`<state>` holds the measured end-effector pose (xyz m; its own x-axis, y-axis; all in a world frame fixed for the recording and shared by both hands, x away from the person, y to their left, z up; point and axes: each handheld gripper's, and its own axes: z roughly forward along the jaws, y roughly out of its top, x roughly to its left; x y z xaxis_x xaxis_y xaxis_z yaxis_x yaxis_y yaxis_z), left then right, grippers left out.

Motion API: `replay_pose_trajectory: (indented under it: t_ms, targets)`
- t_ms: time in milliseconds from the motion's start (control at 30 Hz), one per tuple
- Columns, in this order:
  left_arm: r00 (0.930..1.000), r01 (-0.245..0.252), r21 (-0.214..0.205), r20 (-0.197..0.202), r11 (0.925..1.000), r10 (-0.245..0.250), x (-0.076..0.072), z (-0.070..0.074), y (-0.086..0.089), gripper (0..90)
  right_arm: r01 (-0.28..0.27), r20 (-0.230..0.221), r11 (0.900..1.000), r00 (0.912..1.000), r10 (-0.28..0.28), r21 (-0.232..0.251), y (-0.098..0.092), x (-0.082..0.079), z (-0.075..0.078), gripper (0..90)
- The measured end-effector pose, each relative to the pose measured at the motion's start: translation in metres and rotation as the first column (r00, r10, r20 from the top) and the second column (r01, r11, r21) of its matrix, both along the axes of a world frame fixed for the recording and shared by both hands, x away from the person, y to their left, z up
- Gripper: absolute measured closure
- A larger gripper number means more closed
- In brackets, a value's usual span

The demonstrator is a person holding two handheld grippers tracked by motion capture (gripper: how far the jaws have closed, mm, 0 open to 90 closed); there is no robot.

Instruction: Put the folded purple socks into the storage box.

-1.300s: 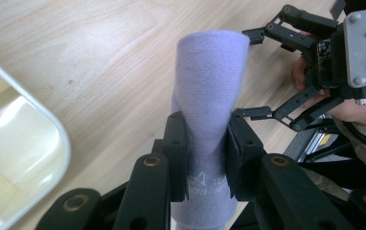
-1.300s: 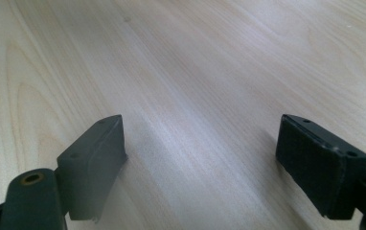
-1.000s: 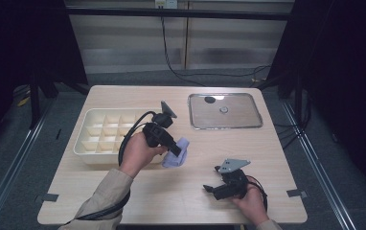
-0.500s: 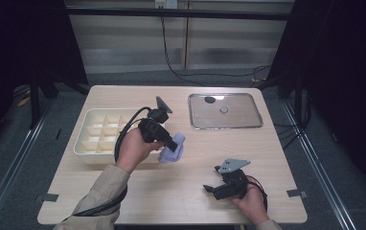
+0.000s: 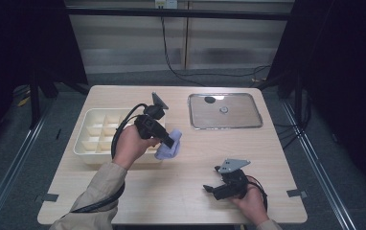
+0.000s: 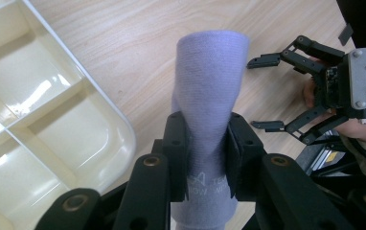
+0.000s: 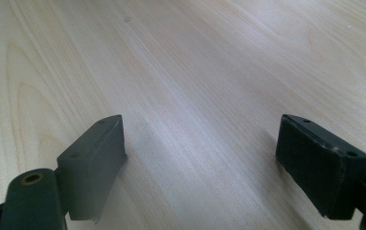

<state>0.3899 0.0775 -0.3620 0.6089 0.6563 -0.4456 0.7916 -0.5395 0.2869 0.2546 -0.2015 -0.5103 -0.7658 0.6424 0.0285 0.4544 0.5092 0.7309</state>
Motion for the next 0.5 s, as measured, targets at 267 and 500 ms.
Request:
replay_pose_trajectory:
  t_ms: [267, 500]
  targets:
    - [0.9998, -0.021, 0.003, 0.007, 0.9998, 0.021, 0.004, 0.003, 0.006, 73.2, 0.000, 0.000, 1.0000, 1.0000, 0.000, 0.000, 0.000, 0.000, 0.000, 16.8]
    - [0.9995, -0.029, 0.004, 0.012, 0.9996, 0.029, 0.006, 0.005, 0.012, 73.2, 0.002, -0.003, 1.0000, 1.0000, -0.002, 0.000, 0.000, 0.000, 0.000, 16.8]
